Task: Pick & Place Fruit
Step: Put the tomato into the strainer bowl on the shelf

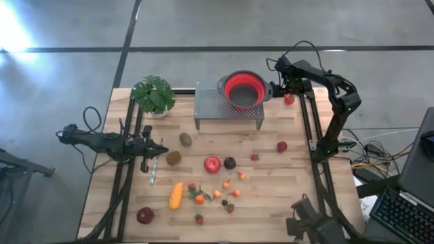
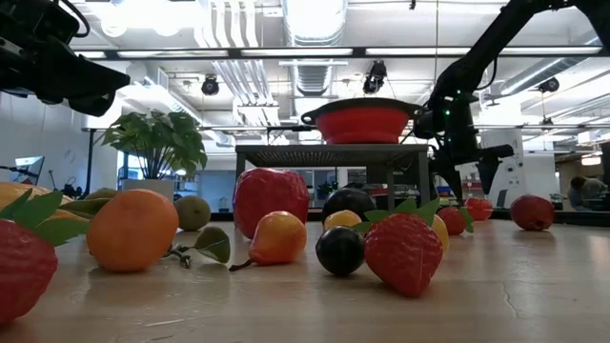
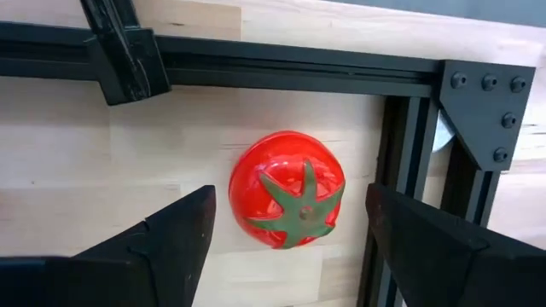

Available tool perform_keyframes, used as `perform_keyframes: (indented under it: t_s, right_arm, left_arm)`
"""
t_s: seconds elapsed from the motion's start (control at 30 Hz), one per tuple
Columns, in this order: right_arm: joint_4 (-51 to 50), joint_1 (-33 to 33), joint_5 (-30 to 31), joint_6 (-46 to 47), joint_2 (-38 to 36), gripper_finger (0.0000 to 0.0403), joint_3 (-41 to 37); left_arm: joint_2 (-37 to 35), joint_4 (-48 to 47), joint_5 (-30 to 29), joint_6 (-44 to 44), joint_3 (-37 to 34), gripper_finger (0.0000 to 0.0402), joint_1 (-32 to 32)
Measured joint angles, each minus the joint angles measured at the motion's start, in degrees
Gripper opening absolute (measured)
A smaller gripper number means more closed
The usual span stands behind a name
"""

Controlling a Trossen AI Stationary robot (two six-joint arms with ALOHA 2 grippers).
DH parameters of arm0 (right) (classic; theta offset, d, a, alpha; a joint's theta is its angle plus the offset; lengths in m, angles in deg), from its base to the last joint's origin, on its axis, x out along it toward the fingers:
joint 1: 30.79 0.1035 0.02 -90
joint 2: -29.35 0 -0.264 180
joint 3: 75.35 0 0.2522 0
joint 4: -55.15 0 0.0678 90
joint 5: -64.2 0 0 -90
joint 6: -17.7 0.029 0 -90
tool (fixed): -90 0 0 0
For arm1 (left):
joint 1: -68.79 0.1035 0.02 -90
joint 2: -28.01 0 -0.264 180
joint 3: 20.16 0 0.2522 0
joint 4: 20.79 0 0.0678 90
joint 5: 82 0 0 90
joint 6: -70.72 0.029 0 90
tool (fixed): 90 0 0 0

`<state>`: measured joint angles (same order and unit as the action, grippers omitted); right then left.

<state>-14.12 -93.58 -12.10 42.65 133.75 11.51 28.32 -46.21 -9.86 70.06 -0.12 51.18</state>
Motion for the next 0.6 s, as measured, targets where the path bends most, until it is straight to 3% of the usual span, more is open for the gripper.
perform_keyframes:
  t_s: [0.17,0.6]
  right_arm:
    - [2.9,0.0,0.1,0.7,0.0,0.0291,-3.5]
    - [5.0,0.3,0.4,1.8,0.0,0.0267,-4.0]
  left_arm:
    - [0.0,0.0,0.0,0.0,0.0,0.0021,0.0]
    - [0.1,-0.2,0.0,0.0,0.0,0.0021,0.0]
